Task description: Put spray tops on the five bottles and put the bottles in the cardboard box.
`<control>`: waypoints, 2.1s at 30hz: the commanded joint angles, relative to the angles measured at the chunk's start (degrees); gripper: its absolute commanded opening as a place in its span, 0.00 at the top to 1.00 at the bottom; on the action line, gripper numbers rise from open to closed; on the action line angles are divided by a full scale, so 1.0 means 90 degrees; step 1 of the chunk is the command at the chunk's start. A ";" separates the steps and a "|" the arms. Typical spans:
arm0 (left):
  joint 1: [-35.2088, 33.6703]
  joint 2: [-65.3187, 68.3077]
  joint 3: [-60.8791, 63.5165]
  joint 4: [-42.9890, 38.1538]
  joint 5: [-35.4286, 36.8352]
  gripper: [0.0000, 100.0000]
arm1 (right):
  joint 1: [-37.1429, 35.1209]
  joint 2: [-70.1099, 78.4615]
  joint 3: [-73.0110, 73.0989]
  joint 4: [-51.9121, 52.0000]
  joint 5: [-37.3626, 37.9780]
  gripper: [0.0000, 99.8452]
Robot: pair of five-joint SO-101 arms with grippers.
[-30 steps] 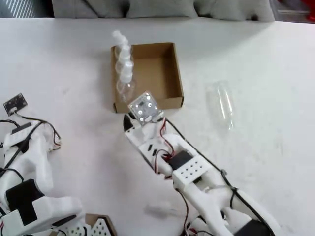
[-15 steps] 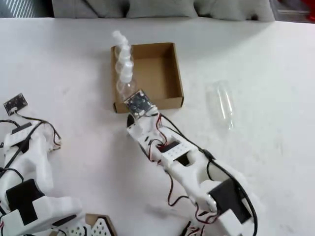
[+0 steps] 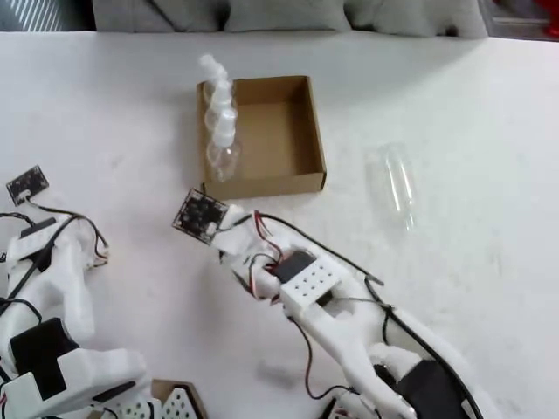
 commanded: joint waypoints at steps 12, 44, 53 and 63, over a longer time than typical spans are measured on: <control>-0.0054 0.0083 -0.0234 -0.0049 -0.0068 0.98 | 0.2056 -0.3678 -0.0059 0.2681 -0.2383 0.98; -0.0054 0.0083 -0.0225 -0.0039 -0.0068 0.98 | 0.3131 -0.3346 0.1651 0.2926 -0.1055 0.98; -0.0054 0.0083 -0.0225 -0.0039 -0.0068 0.98 | 0.3678 -0.0904 0.0176 0.2642 -0.1563 0.98; -0.0054 0.0083 -0.0225 -0.0049 -0.0068 0.98 | 0.3600 -0.0190 -0.0694 0.2496 -0.1739 0.98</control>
